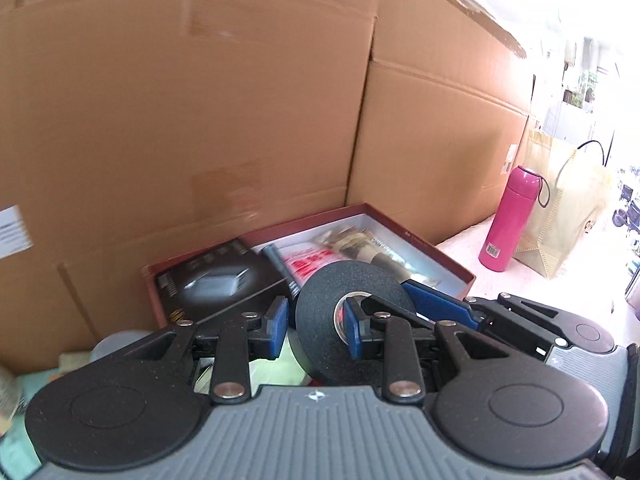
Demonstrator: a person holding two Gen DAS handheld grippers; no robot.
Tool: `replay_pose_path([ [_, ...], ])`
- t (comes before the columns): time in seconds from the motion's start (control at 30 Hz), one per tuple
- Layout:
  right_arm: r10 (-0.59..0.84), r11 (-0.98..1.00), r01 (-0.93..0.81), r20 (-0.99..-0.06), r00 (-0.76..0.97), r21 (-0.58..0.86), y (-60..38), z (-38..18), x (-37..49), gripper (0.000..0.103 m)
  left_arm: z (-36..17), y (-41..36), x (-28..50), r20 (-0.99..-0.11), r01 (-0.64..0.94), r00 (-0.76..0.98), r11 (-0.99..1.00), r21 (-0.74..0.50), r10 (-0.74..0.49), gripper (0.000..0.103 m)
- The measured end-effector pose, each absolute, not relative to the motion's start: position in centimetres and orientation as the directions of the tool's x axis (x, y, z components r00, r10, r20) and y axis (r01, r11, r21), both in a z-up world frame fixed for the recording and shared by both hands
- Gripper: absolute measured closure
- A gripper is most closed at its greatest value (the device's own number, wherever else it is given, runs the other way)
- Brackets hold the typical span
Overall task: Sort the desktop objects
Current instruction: 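Lower the tape roll into the maroon box and open the left gripper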
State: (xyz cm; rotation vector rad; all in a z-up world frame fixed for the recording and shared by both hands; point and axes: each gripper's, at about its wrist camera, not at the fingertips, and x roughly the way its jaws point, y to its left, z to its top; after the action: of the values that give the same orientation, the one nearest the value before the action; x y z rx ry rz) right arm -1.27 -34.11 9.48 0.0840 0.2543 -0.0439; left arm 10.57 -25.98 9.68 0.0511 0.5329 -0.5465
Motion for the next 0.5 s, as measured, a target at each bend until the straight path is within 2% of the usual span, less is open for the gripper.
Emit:
replay_pose_path([
  [0.17,-0.024,0.992,0.057,-0.265,0.964,0.116,-37.2,8.0,1.6,0.077,8.3,-28.0,13.6,-0.522,0.493,0.704,0.861,-0.129,-0.481,0.070],
  [0.23,-0.068,0.992,0.094,-0.278,0.958,0.082,-37.5,7.3,2.5,0.077,7.7,-27.9,13.9,-0.527,0.487,0.692,0.858,-0.163,-0.493,0.052],
  [0.27,-0.107,0.992,0.122,-0.282,0.953,0.036,-37.3,7.1,2.6,0.075,7.6,-27.6,13.8,-0.524,0.484,0.692,0.858,-0.172,-0.496,0.038],
  [0.3,-0.133,0.991,0.135,-0.276,0.952,-0.011,-37.2,7.0,2.5,0.068,7.6,-27.3,13.6,-0.510,0.487,0.699,0.856,-0.175,-0.501,0.027],
  [0.37,-0.166,0.985,0.151,-0.250,0.954,-0.080,-36.6,6.8,2.0,0.051,7.6,-27.0,13.0,-0.477,0.481,0.726,0.862,-0.161,-0.495,0.019],
  [0.43,-0.183,0.980,0.157,-0.237,0.954,-0.126,-35.9,6.8,1.6,0.051,7.7,-26.7,12.7,-0.464,0.474,0.739,0.866,-0.156,-0.488,0.012],
  [0.5,-0.180,0.979,0.151,-0.235,0.955,-0.135,-35.5,6.8,1.3,0.046,7.7,-26.4,12.4,-0.463,0.456,0.746,0.874,-0.166,-0.478,0.006],
])
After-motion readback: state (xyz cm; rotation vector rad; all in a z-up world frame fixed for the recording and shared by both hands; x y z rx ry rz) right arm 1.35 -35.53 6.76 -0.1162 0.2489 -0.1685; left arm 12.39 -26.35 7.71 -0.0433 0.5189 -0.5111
